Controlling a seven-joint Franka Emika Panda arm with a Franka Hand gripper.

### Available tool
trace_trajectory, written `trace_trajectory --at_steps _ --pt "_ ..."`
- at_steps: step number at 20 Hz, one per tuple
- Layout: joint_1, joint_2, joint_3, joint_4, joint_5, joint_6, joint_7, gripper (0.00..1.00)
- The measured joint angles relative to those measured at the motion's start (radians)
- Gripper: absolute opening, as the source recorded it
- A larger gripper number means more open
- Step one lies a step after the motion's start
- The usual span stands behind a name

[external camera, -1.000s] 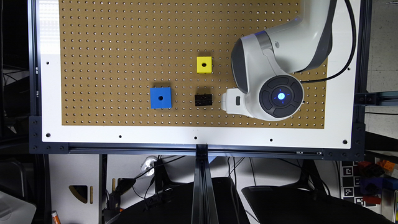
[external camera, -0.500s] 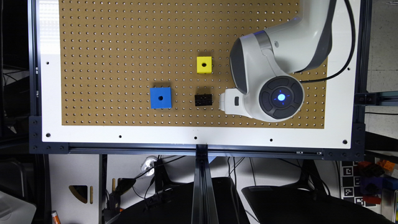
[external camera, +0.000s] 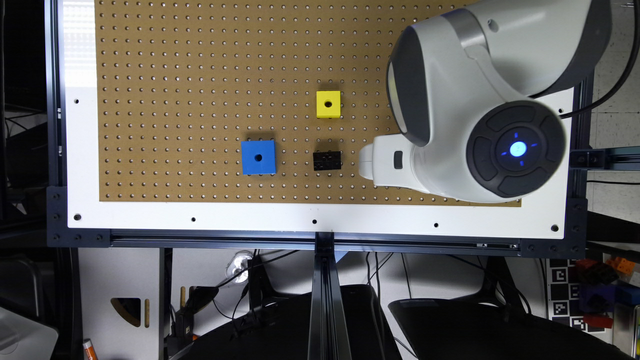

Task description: Pick up pink block.

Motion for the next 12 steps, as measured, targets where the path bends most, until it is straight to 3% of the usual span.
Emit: trace_trajectory --at_steps 6,12 --pt "-0.002 -0.124 0.01 0.008 0.0086 -0.121 0.002 0.0" --pt "-0.002 -0.13 0.011 0.008 0.0088 -0.133 0.003 0.0"
